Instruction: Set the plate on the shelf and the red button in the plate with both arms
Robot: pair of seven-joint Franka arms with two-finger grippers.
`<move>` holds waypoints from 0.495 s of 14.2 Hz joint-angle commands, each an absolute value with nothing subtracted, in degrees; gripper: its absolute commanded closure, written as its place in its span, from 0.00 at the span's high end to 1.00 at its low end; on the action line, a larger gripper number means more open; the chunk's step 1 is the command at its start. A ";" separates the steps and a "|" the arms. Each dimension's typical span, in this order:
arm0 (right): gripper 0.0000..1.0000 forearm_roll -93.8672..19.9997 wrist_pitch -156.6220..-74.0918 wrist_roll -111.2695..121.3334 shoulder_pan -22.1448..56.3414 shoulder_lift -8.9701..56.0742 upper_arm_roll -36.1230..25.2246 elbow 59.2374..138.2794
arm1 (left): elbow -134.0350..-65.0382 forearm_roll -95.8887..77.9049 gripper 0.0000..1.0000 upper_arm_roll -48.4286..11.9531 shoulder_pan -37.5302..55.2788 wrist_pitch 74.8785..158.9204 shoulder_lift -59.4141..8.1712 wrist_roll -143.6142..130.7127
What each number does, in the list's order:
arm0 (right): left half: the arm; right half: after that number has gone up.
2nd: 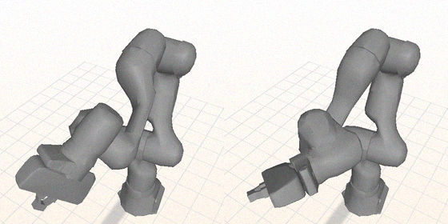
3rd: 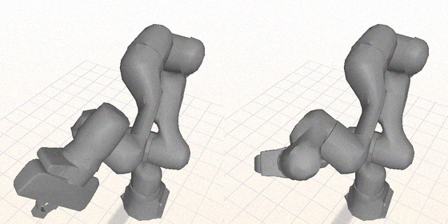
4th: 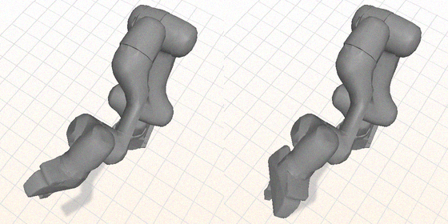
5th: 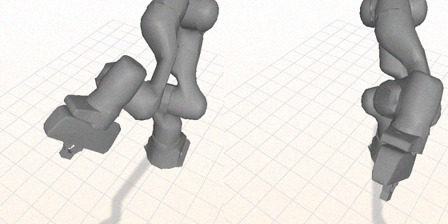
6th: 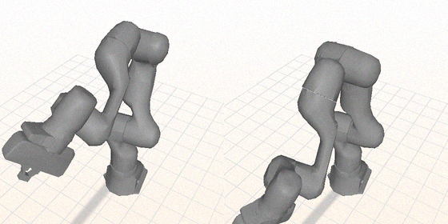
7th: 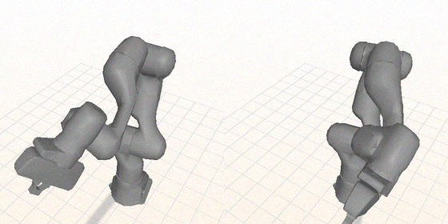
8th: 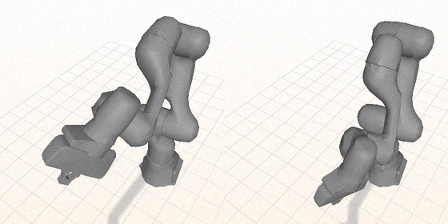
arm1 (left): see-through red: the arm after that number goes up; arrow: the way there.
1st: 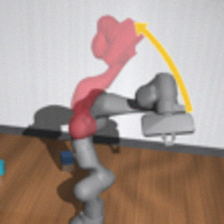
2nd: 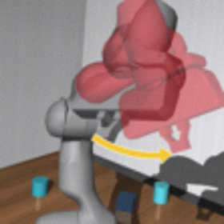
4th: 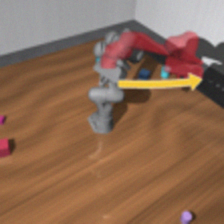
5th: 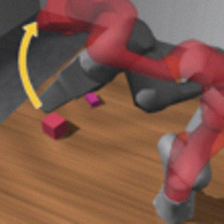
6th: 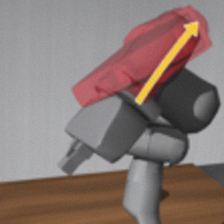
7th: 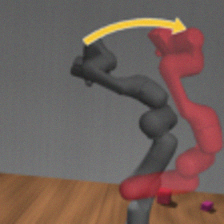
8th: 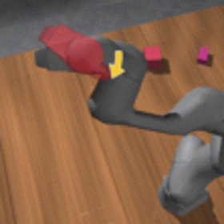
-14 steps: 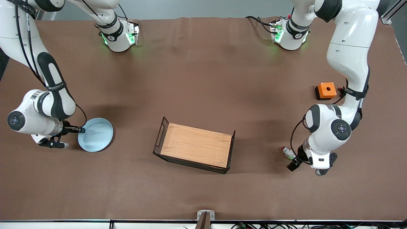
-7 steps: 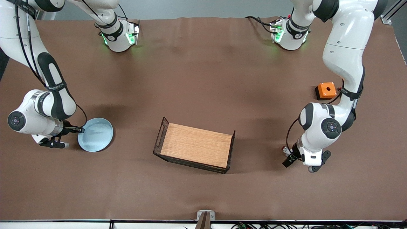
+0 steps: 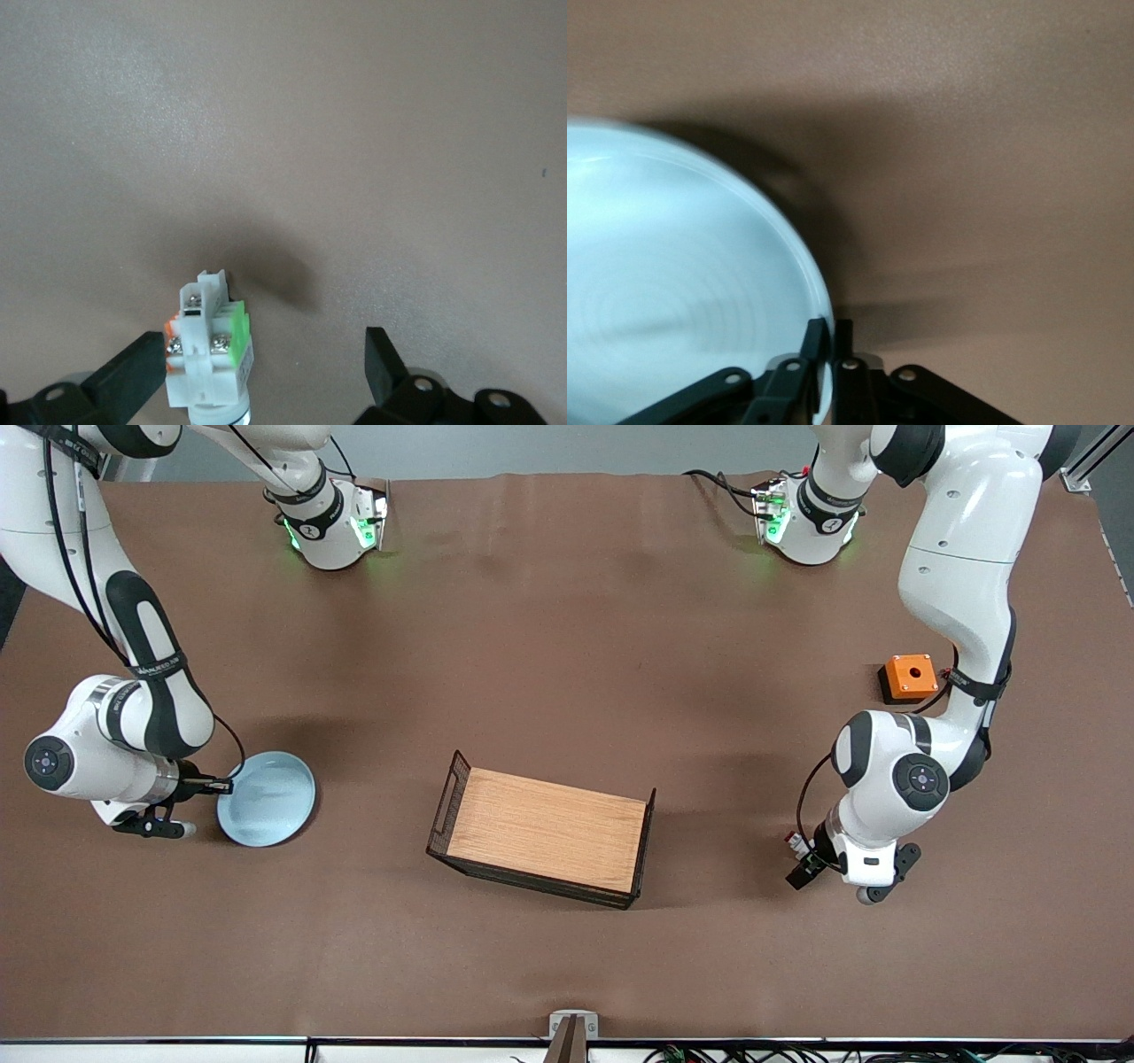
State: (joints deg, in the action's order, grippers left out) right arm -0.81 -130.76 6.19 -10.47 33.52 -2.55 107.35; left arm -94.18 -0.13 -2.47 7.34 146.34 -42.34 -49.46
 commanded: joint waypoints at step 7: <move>0.00 -3.34 -120.26 6.15 -9.85 27.79 -0.97 105.38 | -94.04 4.31 1.00 -2.20 7.82 142.65 -41.48 -49.83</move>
State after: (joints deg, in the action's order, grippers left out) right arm -2.36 -124.75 6.24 -10.35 31.92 -1.43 104.96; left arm -93.44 3.19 -2.42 7.35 143.55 -42.10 -49.46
